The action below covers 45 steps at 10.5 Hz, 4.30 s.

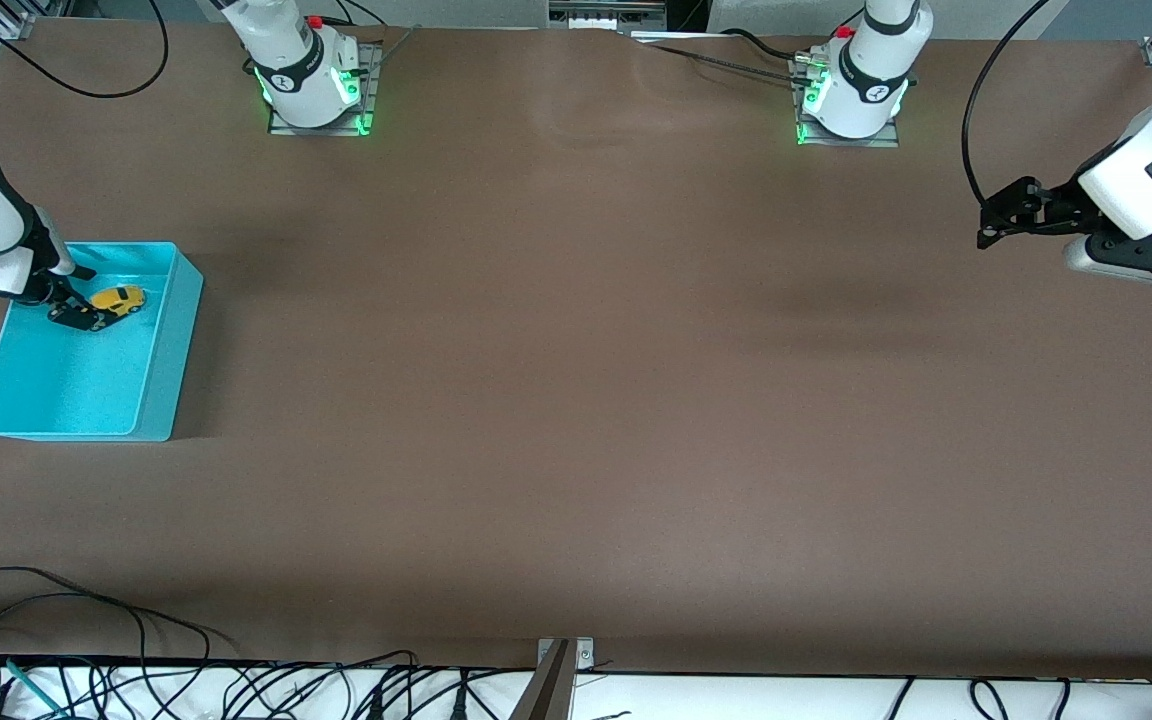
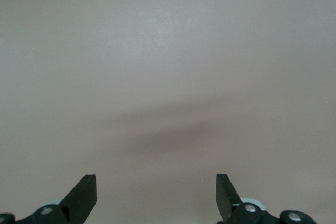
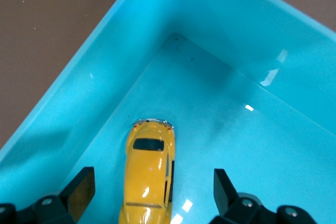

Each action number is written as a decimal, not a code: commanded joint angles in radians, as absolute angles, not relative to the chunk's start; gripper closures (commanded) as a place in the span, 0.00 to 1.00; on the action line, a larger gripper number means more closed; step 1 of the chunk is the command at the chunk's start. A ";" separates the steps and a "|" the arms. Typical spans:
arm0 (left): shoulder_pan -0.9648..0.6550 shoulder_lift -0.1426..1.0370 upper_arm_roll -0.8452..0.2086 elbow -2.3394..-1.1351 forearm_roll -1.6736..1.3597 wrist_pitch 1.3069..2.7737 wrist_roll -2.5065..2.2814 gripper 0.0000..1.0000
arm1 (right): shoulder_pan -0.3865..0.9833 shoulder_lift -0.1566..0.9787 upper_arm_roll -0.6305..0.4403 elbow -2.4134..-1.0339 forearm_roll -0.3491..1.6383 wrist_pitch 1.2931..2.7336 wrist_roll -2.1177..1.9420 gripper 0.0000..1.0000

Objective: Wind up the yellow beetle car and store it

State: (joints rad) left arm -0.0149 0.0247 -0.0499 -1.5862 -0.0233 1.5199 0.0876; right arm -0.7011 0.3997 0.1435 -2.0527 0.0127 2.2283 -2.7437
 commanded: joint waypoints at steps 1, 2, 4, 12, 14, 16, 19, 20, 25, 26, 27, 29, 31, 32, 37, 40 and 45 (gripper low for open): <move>-0.012 0.040 -0.052 -1.554 -0.035 1.499 0.078 0.00 | -0.654 0.335 0.141 -2.043 0.044 2.174 -2.745 0.00; -0.012 0.040 -0.052 -1.554 -0.035 1.499 0.078 0.00 | -0.626 0.309 0.141 -2.043 0.046 2.151 -2.653 0.00; -0.011 0.040 -0.052 -1.554 -0.035 1.499 0.080 0.00 | -0.553 0.241 0.143 -2.045 0.063 2.087 -2.439 0.00; -0.011 0.040 -0.052 -1.554 -0.035 1.499 0.081 0.00 | -0.285 0.085 0.178 -1.968 0.054 2.019 -1.627 0.00; -0.012 0.040 -0.052 -1.554 -0.035 1.499 0.081 0.00 | -0.281 0.063 0.183 -1.970 0.055 2.020 -1.454 0.00; -0.012 0.040 -0.052 -1.554 -0.035 1.499 0.081 0.00 | -0.266 0.039 0.183 -1.973 0.057 2.017 -1.312 0.00; -0.014 0.040 -0.052 -1.554 -0.035 1.499 0.080 0.00 | -0.223 0.003 0.181 -1.970 0.061 1.987 -1.061 0.00; -0.014 0.040 -0.052 -1.554 -0.035 1.499 0.080 0.00 | -0.203 -0.005 0.178 -1.964 0.061 1.968 -0.967 0.00; -0.015 0.040 -0.052 -1.554 -0.035 1.499 0.078 0.00 | -0.097 0.000 0.153 -1.806 0.063 1.818 -0.412 0.00; -0.015 0.040 -0.052 -1.554 -0.035 1.499 0.078 0.00 | -0.084 0.005 0.153 -1.769 0.063 1.786 -0.314 0.00; -0.020 0.044 -0.052 -1.552 -0.037 1.500 0.078 0.00 | -0.071 0.005 0.152 -1.750 0.063 1.761 -0.234 0.00; -0.014 0.051 -0.052 -1.549 -0.038 1.500 0.080 0.00 | -0.066 -0.003 0.152 -1.717 0.058 1.680 -0.164 0.00; -0.017 0.051 -0.054 -1.549 -0.038 1.500 0.080 0.00 | -0.066 -0.058 0.144 -1.733 0.052 1.637 -0.164 0.00; -0.018 0.052 -0.054 -1.549 -0.037 1.500 0.080 0.00 | -0.066 -0.078 0.141 -1.738 0.049 1.617 -0.163 0.00; -0.021 0.052 -0.055 -1.549 -0.035 1.500 0.078 0.00 | -0.026 -0.155 0.112 -1.819 0.022 1.635 -0.149 0.00; -0.021 0.052 -0.055 -1.549 -0.035 1.500 0.078 0.00 | -0.006 -0.129 0.112 -1.786 -0.003 1.638 -0.098 0.00; -0.021 0.052 -0.055 -1.549 -0.035 1.500 0.078 0.00 | 0.003 -0.066 0.106 -1.723 0.000 1.628 -0.097 0.00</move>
